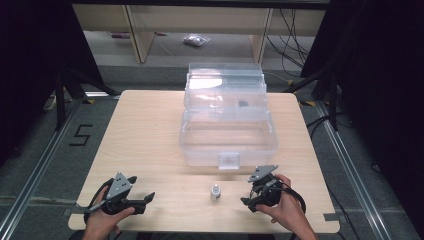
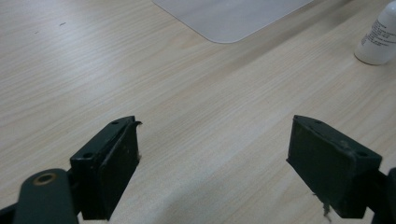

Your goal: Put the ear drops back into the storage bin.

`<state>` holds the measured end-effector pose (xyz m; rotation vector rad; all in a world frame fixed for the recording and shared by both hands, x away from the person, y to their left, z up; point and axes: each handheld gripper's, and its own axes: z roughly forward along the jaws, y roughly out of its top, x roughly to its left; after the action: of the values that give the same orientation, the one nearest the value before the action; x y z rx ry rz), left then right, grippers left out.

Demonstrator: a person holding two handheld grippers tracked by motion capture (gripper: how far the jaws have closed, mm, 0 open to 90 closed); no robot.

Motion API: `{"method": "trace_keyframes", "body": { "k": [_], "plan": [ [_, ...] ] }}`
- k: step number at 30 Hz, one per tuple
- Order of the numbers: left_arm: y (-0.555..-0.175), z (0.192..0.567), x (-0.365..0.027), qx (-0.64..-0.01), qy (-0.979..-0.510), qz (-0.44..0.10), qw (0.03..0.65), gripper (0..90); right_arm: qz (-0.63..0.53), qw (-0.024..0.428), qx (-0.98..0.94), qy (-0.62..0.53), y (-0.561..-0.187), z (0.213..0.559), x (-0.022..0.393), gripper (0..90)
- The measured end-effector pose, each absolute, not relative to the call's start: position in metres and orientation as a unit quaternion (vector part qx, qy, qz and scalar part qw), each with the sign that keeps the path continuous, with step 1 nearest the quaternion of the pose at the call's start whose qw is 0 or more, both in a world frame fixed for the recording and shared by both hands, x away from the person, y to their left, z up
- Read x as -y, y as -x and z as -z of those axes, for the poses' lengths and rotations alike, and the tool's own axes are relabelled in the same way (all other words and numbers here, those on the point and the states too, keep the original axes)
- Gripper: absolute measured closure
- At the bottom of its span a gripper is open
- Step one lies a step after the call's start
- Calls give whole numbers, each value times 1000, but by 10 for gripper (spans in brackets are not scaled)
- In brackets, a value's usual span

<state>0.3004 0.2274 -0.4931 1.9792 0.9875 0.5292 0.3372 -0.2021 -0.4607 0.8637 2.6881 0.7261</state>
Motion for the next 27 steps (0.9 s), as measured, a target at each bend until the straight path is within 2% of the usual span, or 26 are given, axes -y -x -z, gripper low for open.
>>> {"method": "trace_keyframes", "body": {
  "k": [27],
  "plan": [
    [-301, 492, -229, -390, -794, -210, 417, 159, -215, 87, -950, -210, -343, 445, 146, 243]
  ]
}}
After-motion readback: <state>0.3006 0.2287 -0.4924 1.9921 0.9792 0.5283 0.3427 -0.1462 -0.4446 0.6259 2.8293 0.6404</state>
